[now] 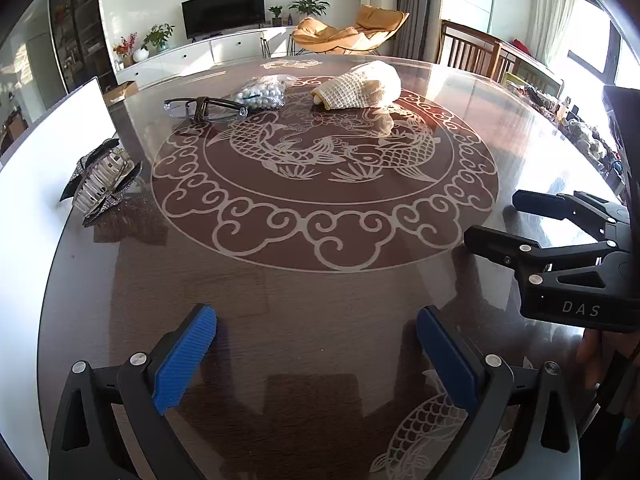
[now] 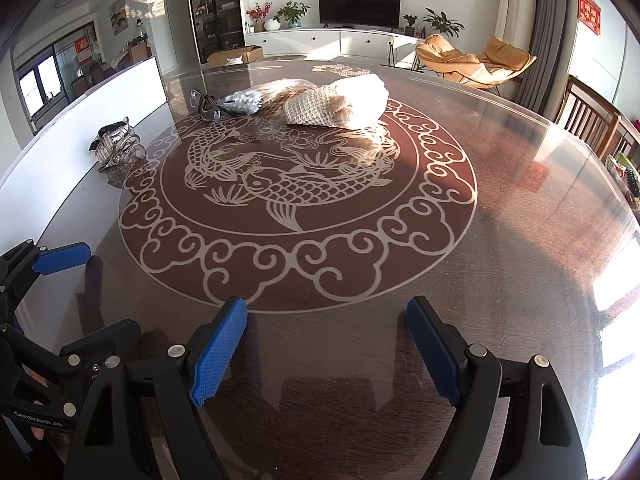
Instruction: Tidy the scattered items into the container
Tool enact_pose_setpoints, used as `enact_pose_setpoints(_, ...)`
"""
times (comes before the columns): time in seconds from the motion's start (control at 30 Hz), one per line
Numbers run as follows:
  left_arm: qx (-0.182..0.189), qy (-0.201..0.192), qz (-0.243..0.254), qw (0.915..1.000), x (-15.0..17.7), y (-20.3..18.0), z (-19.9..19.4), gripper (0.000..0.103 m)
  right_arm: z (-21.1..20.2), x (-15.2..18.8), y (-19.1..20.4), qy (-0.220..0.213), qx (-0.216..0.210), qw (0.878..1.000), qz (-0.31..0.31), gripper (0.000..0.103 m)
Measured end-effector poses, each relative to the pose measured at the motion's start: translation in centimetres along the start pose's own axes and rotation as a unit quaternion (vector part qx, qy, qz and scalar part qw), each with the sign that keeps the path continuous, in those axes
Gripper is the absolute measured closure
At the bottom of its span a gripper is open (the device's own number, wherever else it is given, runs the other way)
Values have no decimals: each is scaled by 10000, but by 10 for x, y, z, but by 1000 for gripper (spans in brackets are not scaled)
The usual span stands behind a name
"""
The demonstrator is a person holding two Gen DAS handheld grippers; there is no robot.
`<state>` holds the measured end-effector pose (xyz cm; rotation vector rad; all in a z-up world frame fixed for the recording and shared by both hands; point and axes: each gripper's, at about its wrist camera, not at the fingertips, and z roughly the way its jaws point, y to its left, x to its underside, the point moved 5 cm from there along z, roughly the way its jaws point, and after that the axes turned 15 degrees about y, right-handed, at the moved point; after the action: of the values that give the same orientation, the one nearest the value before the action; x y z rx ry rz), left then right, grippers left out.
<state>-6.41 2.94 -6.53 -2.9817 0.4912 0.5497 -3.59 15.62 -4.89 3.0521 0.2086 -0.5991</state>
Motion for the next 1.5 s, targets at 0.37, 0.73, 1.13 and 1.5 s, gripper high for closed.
enact_pose_setpoints(0.37, -2, 1, -1, 10000, 0, 0, 0, 1, 0, 0, 0, 0, 0, 10000, 0, 20)
enact_pose_setpoints(0.73, -4, 1, -5, 10000, 0, 0, 0, 1, 0, 0, 0, -1, 0, 10000, 0, 20)
enact_pose_setpoints(1.13, -17, 5, 18, 10000, 1, 0, 0, 1, 0, 0, 0, -1, 1, 10000, 0, 20)
enact_pose_setpoints(1.5, 2, 41, 93, 9999, 0, -1, 1, 0, -4, -93, 31, -192, -775, 9963, -326, 20)
